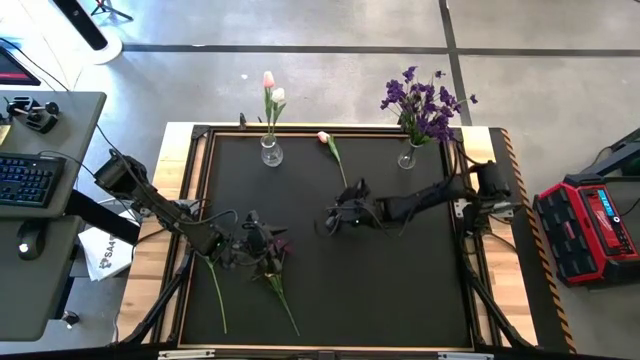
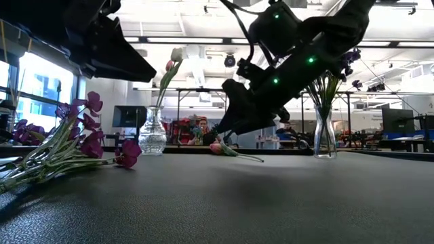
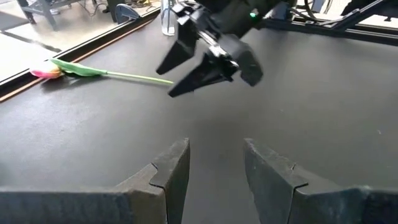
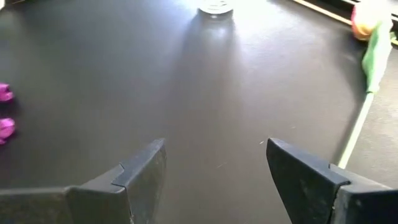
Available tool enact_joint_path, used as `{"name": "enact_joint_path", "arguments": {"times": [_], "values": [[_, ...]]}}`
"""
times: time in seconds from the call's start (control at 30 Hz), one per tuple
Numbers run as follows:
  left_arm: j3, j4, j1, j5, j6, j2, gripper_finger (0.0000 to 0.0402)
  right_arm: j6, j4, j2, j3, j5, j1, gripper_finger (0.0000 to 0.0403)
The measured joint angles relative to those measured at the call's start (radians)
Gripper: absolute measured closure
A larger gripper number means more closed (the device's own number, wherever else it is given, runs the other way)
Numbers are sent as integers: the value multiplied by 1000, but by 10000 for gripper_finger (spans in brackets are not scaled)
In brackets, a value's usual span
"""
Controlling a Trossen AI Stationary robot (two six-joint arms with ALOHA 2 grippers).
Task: Sort flowers into vase by color
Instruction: Put the pink tulip into the left transparent vase
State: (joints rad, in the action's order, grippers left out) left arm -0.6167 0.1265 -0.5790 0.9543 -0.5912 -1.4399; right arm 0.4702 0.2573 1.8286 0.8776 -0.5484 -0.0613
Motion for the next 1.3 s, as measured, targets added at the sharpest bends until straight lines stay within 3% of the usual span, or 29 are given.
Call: {"name": "enact_joint_path", "arguments": {"times": [0.67,0.93,1.3], "values": [[0,7,-25,-2,-19,0,264,1,152,158,-2,6,44,142],[0,6,-25,-2,-26,0,264,2,135,158,-2,4,57,144],[0,8,-38,-7,-28,0,264,-64,96,120,39,3,142,187]]}}
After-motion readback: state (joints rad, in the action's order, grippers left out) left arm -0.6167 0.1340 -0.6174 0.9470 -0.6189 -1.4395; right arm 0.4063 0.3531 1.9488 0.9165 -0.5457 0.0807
